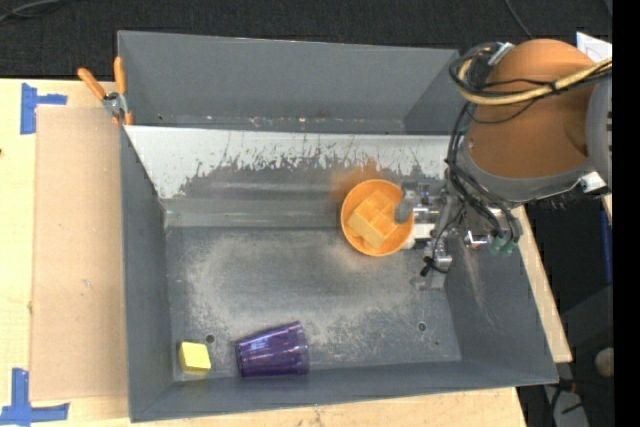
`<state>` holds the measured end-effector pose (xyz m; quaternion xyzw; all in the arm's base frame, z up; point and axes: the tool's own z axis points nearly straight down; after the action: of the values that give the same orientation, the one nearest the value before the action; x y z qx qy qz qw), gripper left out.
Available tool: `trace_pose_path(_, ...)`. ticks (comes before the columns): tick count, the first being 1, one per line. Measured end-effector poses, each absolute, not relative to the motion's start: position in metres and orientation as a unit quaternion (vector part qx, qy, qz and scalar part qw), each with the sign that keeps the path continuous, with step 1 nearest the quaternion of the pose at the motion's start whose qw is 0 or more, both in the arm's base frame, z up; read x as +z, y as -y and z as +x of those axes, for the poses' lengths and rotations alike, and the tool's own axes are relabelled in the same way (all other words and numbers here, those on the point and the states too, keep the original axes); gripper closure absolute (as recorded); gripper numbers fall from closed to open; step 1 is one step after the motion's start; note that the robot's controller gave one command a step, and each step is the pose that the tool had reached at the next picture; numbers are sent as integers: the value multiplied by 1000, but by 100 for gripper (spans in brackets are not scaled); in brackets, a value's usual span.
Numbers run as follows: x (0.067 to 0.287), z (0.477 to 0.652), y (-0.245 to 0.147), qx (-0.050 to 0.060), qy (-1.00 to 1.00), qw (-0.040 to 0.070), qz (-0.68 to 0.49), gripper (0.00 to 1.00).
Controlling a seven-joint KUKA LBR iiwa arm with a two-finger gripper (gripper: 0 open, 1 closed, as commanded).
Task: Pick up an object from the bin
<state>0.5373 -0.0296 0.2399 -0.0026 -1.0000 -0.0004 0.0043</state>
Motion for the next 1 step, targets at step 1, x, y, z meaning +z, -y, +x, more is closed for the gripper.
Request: trace_pose_path(1, 243, 539, 30, 0, 1000, 1, -2, 0)
